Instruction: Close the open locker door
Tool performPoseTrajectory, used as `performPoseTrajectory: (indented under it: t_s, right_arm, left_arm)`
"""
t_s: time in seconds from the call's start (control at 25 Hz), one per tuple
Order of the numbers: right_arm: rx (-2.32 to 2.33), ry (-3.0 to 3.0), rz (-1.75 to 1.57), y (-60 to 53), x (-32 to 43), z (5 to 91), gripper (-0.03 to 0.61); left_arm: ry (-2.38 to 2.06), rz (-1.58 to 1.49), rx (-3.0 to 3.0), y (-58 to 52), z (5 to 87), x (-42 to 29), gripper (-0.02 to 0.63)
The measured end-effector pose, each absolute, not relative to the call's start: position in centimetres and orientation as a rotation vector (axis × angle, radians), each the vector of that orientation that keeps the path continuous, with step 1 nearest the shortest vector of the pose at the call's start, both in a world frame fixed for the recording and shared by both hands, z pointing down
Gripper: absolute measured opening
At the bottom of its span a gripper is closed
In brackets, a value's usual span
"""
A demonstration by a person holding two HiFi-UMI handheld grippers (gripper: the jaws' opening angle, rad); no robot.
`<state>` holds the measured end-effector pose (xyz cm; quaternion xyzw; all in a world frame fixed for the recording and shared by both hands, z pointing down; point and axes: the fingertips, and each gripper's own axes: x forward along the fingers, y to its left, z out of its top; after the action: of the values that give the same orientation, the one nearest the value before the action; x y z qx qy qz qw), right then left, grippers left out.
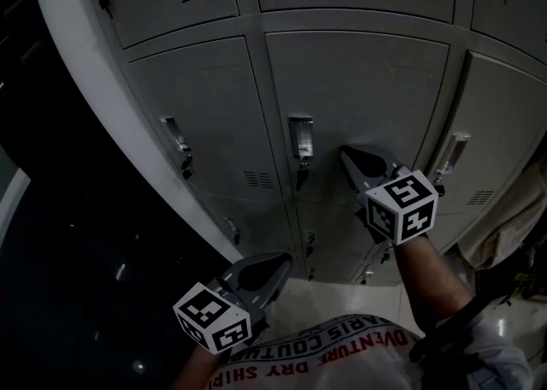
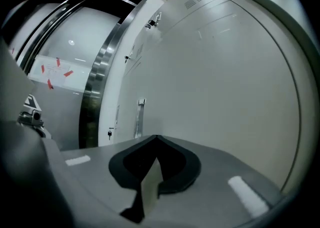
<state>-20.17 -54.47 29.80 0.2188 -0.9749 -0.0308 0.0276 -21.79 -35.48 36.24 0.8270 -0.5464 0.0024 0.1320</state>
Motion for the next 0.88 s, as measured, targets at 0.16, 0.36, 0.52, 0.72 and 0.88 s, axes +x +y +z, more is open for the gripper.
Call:
performPoseTrajectory:
  t_s: [0.16, 0.36, 0.52, 0.72, 0.88]
  right_arm:
    - [0.719, -3.005, -0.099, -54.8, -20.2, 29.9, -0.002]
    - [0.739, -2.978, -0.108, -53.6, -19.4, 30.1, -0.002]
    - [0.705, -2.953, -0.107, -50.9, -17.9, 31.0, -0.002]
    - [0.617, -2.952, 0.03, -45.4, -14.4, 32.2, -0.002]
    - [0.561, -2.974, 0.16, -38.6, -11.0, 32.8, -0.002]
  left_arm:
    - [-1.596, 0.004, 2.388, -34.8, 36.3, -22.1, 0.005]
    - [-1.578, -0.014, 2.395, -33.8, 36.5, -21.9, 0.005]
    - [-1.546, -0.02, 2.41, -32.7, 36.5, -21.2, 0.005]
    - [-1.477, -0.023, 2.444, -30.1, 36.7, -19.2, 0.005]
    - [-1.424, -0.02, 2.472, -26.2, 36.7, -17.3, 0.005]
